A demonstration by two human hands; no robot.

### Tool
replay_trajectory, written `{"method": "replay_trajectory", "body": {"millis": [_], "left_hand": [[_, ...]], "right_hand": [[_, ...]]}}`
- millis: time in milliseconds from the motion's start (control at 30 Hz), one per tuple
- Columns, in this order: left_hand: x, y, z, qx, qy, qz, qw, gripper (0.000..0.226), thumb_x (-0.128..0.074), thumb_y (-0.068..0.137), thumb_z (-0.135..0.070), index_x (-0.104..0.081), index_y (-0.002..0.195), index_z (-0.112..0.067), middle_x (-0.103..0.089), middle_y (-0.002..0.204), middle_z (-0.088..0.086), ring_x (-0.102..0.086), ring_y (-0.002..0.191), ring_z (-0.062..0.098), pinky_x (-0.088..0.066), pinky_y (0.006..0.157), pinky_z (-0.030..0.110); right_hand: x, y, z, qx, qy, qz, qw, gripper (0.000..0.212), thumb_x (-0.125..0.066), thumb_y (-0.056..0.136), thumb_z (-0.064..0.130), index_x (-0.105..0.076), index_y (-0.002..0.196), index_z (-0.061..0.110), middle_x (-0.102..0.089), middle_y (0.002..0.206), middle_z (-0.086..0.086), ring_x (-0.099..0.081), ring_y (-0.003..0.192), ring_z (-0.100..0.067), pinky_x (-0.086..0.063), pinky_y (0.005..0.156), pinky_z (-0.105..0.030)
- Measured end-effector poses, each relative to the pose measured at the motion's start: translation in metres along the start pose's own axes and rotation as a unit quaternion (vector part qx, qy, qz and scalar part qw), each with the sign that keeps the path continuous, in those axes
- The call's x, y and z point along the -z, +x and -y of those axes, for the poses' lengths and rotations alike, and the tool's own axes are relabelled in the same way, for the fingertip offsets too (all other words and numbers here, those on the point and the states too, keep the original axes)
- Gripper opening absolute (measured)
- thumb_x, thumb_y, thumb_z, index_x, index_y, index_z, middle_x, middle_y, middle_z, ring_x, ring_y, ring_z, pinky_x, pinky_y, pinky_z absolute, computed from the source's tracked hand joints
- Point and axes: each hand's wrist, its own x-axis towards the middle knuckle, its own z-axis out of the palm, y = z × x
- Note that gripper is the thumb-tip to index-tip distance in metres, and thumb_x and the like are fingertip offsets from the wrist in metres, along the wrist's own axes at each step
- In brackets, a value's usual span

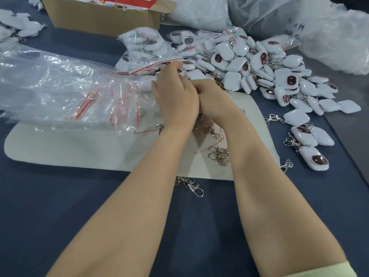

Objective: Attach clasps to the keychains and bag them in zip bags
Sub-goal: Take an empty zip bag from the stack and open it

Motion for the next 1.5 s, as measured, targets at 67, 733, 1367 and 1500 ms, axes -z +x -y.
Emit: {"method": "replay_trajectory", "body": {"millis": [67, 733, 1367, 1500], "left_hand": [[0.0, -0.001, 0.0, -0.029, 0.046, 0.002, 0.999, 0.037, -0.034, 0.091, -0.002, -0.057, 0.117, -0.013, -0.056, 0.129, 0.001, -0.041, 0.13, 0.017, -0.008, 0.116, 0.035], [-0.003, -0.003, 0.016, -0.038, 0.125, 0.114, 0.985, 0.035, -0.045, 0.086, -0.001, -0.054, 0.119, -0.005, -0.061, 0.115, 0.014, -0.054, 0.108, 0.029, -0.041, 0.092, 0.036], [-0.002, -0.003, 0.014, -0.029, 0.129, 0.127, 0.983, 0.035, -0.045, 0.088, -0.003, -0.053, 0.121, -0.008, -0.06, 0.114, 0.009, -0.057, 0.101, 0.025, -0.045, 0.091, 0.039], [-0.002, -0.003, 0.014, -0.03, 0.132, 0.128, 0.983, 0.035, -0.046, 0.088, -0.003, -0.053, 0.122, -0.008, -0.06, 0.115, 0.01, -0.057, 0.103, 0.026, -0.044, 0.092, 0.04]], "right_hand": [[0.004, -0.003, -0.001, -0.013, -0.02, 0.024, 0.999, 0.035, -0.045, 0.083, -0.006, -0.058, 0.064, 0.02, -0.05, 0.044, 0.014, -0.039, 0.042, 0.005, -0.034, 0.044, -0.014], [0.001, 0.006, -0.034, -0.211, -0.273, -0.178, 0.922, 0.051, -0.042, 0.098, 0.035, -0.038, 0.144, 0.014, 0.004, 0.16, -0.02, 0.005, 0.148, -0.033, -0.003, 0.118, -0.044], [0.011, 0.01, -0.028, -0.071, 0.286, -0.4, 0.868, 0.024, -0.053, 0.096, 0.01, -0.041, 0.115, 0.015, -0.047, 0.098, 0.005, -0.064, 0.078, -0.015, -0.056, 0.08, -0.03], [0.006, 0.013, -0.026, -0.061, 0.381, -0.318, 0.866, 0.042, -0.051, 0.094, -0.004, -0.041, 0.132, 0.01, -0.047, 0.104, -0.003, -0.065, 0.067, -0.011, -0.056, 0.073, -0.021]]}}
